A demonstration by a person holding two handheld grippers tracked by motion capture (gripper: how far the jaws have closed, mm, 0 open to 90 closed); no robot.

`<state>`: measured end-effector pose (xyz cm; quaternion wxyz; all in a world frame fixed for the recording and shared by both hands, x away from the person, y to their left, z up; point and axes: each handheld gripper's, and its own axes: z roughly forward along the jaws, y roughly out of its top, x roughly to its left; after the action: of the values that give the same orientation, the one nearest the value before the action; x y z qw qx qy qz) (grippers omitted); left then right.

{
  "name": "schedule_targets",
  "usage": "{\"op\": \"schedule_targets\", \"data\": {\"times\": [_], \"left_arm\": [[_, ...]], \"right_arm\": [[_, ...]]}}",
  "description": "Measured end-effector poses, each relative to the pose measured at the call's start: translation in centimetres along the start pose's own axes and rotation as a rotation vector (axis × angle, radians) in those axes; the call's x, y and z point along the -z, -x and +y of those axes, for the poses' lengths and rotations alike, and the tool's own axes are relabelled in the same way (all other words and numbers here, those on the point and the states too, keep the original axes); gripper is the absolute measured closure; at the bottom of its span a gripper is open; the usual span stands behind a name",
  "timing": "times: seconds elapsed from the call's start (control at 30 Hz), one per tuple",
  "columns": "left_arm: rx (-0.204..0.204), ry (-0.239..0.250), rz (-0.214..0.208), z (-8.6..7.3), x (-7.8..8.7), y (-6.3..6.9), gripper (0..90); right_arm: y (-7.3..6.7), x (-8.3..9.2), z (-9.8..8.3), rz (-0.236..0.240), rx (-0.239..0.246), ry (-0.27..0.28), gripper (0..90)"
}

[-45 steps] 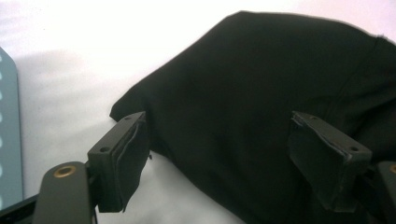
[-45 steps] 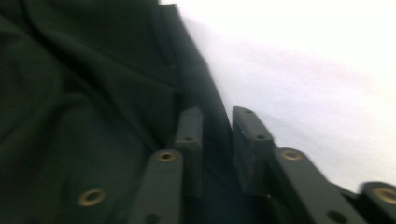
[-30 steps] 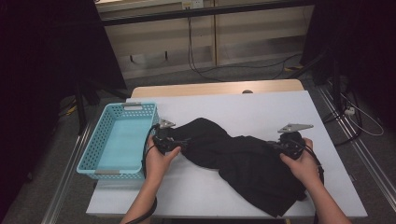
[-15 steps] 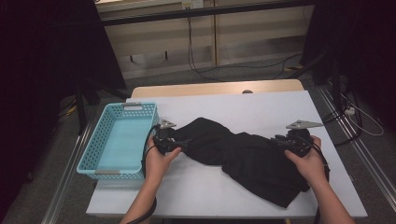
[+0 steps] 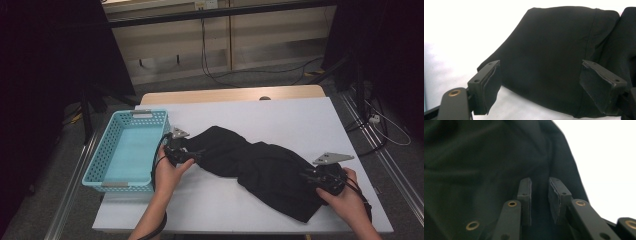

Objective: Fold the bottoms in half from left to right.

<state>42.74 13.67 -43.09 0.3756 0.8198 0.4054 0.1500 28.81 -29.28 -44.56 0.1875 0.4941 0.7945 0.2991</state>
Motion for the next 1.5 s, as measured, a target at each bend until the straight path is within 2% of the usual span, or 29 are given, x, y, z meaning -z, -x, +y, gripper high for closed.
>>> {"op": "schedule_targets", "data": {"times": [0.07,0.1,0.17,0.27,0.3,0.43,0.5,0.53,0.63,0.7,0.73,0.8,0.93,1.07,1.13,1.23,1.27,1.3,1.37,1.43,1.5], "left_arm": [[-0.013,-0.002,0.006,0.0,0.1,0.0,19.1],[-0.011,-0.002,0.004,0.0,0.1,0.0,19.1],[-0.012,-0.001,0.003,0.0,0.1,0.0,19.1],[-0.009,0.003,0.002,0.0,0.0,0.0,19.1],[-0.010,0.002,0.002,0.0,0.1,0.0,19.1],[-0.006,0.006,-0.001,0.0,0.1,-0.1,19.0],[-0.021,0.002,0.004,0.1,0.0,-0.1,19.1],[-0.007,0.008,0.002,0.0,-0.1,0.0,19.1],[-0.020,-0.006,-0.002,0.0,-0.2,0.0,19.1],[-0.023,-0.006,0.002,0.0,-0.2,0.0,19.1],[-0.017,-0.006,0.000,0.0,-0.2,0.0,19.1],[-0.022,-0.007,0.000,0.0,-0.2,0.0,19.1],[-0.011,0.002,0.001,0.0,-0.1,0.0,19.0],[-0.025,-0.002,0.004,0.1,0.1,-0.1,19.0],[-0.018,0.003,0.000,0.1,0.1,0.0,19.0],[-0.016,0.006,-0.002,0.1,0.2,0.0,19.0],[-0.022,0.005,-0.002,0.2,0.2,0.0,19.0],[-0.022,0.005,-0.002,0.2,0.2,0.0,19.0],[-0.020,0.008,-0.002,0.1,0.1,-0.1,19.0],[-0.008,0.014,-0.002,0.1,0.2,-0.1,19.0],[-0.009,0.012,-0.005,0.1,0.3,-0.1,19.0]], "right_arm": [[0.2,0.0,-0.1,-0.005,-0.008,-0.003,77.3],[0.3,-0.1,-0.1,0.013,-0.016,-0.005,83.9],[0.4,-0.2,0.1,0.023,-0.023,-0.012,89.4],[0.6,-0.3,0.3,0.027,-0.026,-0.016,90.0],[0.7,-0.2,0.5,0.006,-0.021,-0.010,90.0],[1.7,0.2,0.9,-0.005,-0.031,0.034,90.0],[2.3,0.4,1.1,-0.015,-0.036,0.068,90.0],[2.6,0.3,1.2,-0.010,-0.037,0.083,90.0],[3.4,-0.2,1.3,-0.013,-0.048,0.088,89.8],[3.6,-0.8,1.1,-0.007,-0.053,0.081,86.9],[3.6,-1.1,1.0,-0.012,-0.043,0.073,83.2],[3.6,-1.3,0.7,-0.008,-0.064,0.043,75.8],[3.7,-0.3,0.1,-0.043,-0.079,0.064,64.0],[4.1,0.8,-0.9,-0.049,-0.101,0.060,61.3],[4.2,1.0,-1.2,-0.039,-0.111,0.053,61.4],[4.2,0.9,-1.6,-0.010,-0.133,0.008,69.1],[4.2,0.9,-1.6,-0.012,-0.136,0.012,70.9],[4.2,0.9,-1.5,-0.006,-0.146,0.006,75.6],[4.2,0.8,-1.4,0.033,-0.148,0.000,87.4],[4.4,0.8,-1.3,0.047,-0.148,0.003,88.7],[4.7,1.0,-1.2,0.017,-0.128,0.003,89.2]]}}
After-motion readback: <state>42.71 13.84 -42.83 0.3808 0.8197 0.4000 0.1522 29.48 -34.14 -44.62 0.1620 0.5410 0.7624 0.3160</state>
